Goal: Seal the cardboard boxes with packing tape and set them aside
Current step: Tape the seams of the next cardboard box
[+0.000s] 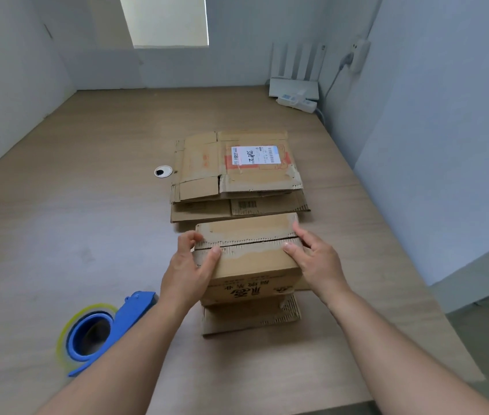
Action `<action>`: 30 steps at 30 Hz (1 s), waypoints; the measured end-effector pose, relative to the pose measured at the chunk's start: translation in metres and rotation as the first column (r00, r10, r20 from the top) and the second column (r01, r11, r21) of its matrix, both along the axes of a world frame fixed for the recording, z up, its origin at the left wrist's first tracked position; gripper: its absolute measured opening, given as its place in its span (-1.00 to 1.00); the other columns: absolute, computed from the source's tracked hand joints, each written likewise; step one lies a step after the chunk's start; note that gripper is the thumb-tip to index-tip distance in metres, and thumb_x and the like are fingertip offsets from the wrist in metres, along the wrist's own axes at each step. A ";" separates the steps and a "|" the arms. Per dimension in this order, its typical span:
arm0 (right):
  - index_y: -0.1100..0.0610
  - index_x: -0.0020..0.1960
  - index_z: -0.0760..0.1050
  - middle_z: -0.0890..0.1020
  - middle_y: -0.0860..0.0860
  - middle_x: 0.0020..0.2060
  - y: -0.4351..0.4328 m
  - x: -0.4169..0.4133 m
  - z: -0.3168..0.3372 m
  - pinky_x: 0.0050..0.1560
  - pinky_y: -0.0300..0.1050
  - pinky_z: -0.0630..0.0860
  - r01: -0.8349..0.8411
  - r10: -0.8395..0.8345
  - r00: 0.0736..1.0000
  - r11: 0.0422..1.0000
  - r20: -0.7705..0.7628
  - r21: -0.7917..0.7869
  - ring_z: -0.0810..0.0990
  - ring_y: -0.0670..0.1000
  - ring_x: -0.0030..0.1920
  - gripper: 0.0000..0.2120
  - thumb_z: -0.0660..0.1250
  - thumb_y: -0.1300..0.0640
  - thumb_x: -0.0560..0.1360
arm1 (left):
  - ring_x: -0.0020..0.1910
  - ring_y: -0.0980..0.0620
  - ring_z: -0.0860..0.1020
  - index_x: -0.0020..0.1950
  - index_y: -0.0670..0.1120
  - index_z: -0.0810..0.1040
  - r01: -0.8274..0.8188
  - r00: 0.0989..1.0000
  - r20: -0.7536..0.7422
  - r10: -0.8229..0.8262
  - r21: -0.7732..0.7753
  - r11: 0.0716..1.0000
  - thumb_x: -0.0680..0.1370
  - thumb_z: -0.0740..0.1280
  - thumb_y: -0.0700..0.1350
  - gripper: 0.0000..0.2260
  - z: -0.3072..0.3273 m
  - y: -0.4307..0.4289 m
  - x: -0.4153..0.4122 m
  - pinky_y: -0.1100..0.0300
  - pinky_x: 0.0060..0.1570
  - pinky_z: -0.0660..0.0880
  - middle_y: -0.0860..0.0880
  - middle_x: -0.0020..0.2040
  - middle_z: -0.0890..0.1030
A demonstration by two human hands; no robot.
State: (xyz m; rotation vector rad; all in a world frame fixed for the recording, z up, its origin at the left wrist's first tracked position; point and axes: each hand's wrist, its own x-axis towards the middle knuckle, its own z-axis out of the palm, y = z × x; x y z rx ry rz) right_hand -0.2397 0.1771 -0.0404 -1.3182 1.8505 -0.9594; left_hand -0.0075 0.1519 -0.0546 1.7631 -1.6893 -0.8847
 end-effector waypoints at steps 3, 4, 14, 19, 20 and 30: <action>0.05 0.41 0.40 0.46 -0.03 0.36 -0.001 0.008 0.000 0.36 -0.27 0.23 -0.048 0.048 0.999 0.999 -0.011 -0.005 0.40 -0.07 0.37 -0.54 0.35 0.07 0.53 | 0.05 -0.06 0.47 0.15 0.15 0.16 -0.050 0.999 -0.011 0.050 -0.011 0.999 0.57 0.21 0.16 -0.72 -0.002 0.001 0.006 0.09 -0.07 0.38 0.07 0.18 0.34; 0.06 0.41 0.39 0.45 -0.04 0.37 -0.001 0.010 -0.001 0.37 -0.27 0.22 -0.066 0.066 0.998 0.998 -0.020 -0.010 0.39 -0.07 0.38 -0.55 0.34 0.07 0.54 | 0.05 -0.06 0.47 0.16 0.13 0.17 -0.058 0.998 -0.009 0.058 -0.016 0.998 0.57 0.21 0.16 -0.71 -0.002 0.002 0.008 0.09 -0.08 0.38 0.07 0.17 0.34; -0.13 0.41 0.34 0.14 -0.03 0.52 -0.004 0.006 0.011 0.44 0.02 0.26 -0.153 0.149 0.985 0.988 0.093 0.035 0.29 0.03 0.43 -0.45 0.41 0.06 0.48 | -0.08 -0.02 0.48 0.27 0.13 0.26 -0.039 0.999 0.033 0.039 -0.004 0.999 0.59 0.17 0.15 -0.71 0.006 0.003 0.015 0.04 -0.06 0.50 0.05 0.09 0.42; -0.13 0.45 0.29 0.15 -0.01 0.52 -0.004 0.013 0.007 0.44 -0.04 0.15 -0.172 0.169 0.984 0.983 0.046 0.060 0.17 0.04 0.49 -0.44 0.38 0.03 0.50 | -0.01 -0.01 0.43 0.28 0.11 0.27 -0.019 0.996 0.086 0.020 -0.005 1.000 0.59 0.17 0.17 -0.69 0.010 0.001 0.009 0.07 -0.06 0.45 0.07 0.12 0.39; -0.11 0.45 0.30 0.18 0.00 0.51 -0.005 0.013 0.006 0.44 -0.05 0.15 -0.165 0.163 0.986 0.985 0.033 0.058 0.19 0.03 0.48 -0.45 0.38 0.03 0.50 | 0.01 0.00 0.42 0.28 0.12 0.26 -0.011 0.996 0.093 0.012 -0.007 1.000 0.59 0.17 0.18 -0.68 0.010 0.000 0.008 0.08 -0.06 0.45 0.06 0.16 0.40; 0.02 0.42 0.37 0.22 0.02 0.50 -0.008 0.015 -0.001 0.35 -0.28 0.07 -0.132 0.132 0.991 0.991 0.010 0.009 0.21 -0.03 0.48 -0.51 0.36 0.08 0.52 | 0.22 -0.05 0.48 0.33 -0.15 0.39 -0.196 0.951 0.241 0.196 -0.027 0.980 0.55 0.17 0.22 -0.47 0.013 0.041 0.082 0.06 0.14 0.44 -0.09 0.28 0.50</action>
